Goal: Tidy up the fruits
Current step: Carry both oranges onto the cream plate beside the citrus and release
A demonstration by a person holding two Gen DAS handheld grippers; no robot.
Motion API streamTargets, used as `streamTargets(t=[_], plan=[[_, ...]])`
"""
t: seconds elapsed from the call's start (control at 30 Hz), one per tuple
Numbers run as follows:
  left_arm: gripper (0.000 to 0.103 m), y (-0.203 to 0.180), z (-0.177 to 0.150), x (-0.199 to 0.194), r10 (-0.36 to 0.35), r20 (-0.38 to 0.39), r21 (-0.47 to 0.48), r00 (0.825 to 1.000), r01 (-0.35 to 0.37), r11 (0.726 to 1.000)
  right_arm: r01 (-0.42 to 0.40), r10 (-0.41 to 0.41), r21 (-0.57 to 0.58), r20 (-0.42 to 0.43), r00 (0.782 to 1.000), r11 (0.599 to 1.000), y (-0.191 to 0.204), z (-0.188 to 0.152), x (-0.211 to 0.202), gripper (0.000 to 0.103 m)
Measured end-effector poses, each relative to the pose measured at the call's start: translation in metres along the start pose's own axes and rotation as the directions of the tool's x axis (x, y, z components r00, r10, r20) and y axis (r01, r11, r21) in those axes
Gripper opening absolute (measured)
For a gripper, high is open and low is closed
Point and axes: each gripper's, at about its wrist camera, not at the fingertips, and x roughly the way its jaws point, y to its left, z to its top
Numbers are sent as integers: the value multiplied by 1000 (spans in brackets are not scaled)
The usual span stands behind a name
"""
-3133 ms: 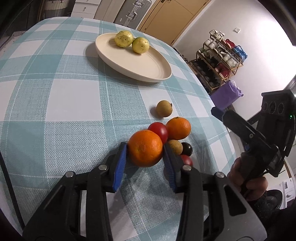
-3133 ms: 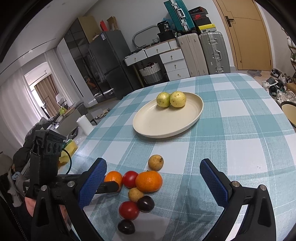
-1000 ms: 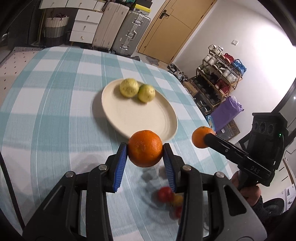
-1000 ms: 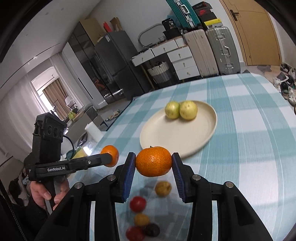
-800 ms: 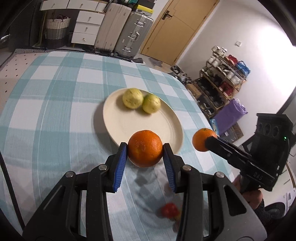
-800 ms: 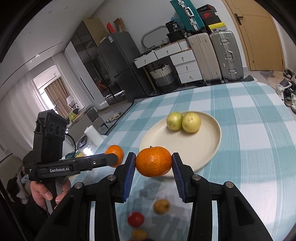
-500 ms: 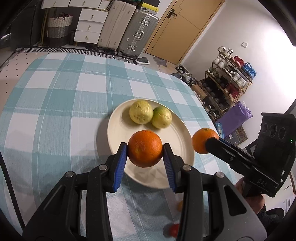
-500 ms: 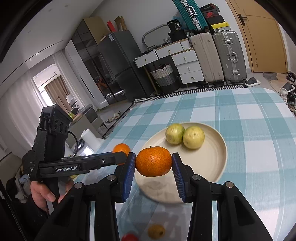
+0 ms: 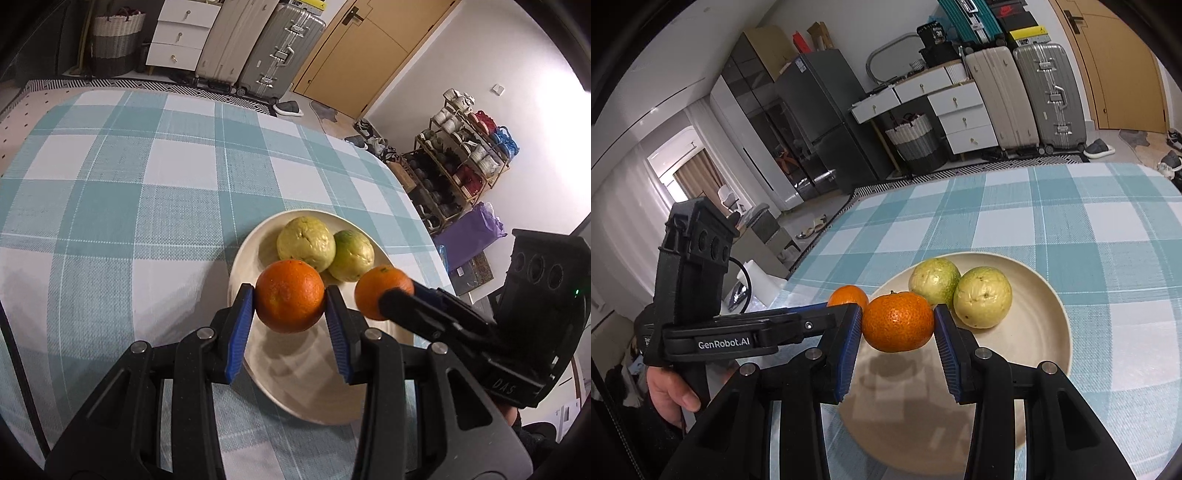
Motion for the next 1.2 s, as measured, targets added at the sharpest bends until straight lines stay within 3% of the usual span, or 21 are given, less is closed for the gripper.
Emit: streamTargets(t=[0.5, 0.57, 0.67, 0.9, 0.97, 1.2], plan=[[36, 8, 13, 30, -26, -24, -27, 999, 26, 999, 40, -40, -7, -36, 999, 999, -4, 1, 36, 41], [37, 10, 14, 31, -55, -18, -39, 998, 54, 998, 44, -44, -8, -34, 998, 999, -5, 1, 37, 42], [51, 7, 13, 25, -46, -7, -39, 999, 46, 998, 45, -45, 2, -23, 999, 999, -6, 2, 34, 47], [52, -1, 7, 9, -29, 7, -27, 1000, 29, 999, 30, -32, 45, 46, 998, 999, -11, 2, 8, 66], [52, -5, 4, 3, -11, 15, -14, 1000, 11, 1000, 40, -43, 41, 68, 997, 998, -10, 0, -2, 66], [68, -20, -11, -24, 33, 56, 20, 998, -34, 999, 62, -66, 56, 85, 994, 996, -11, -8, -24, 71]])
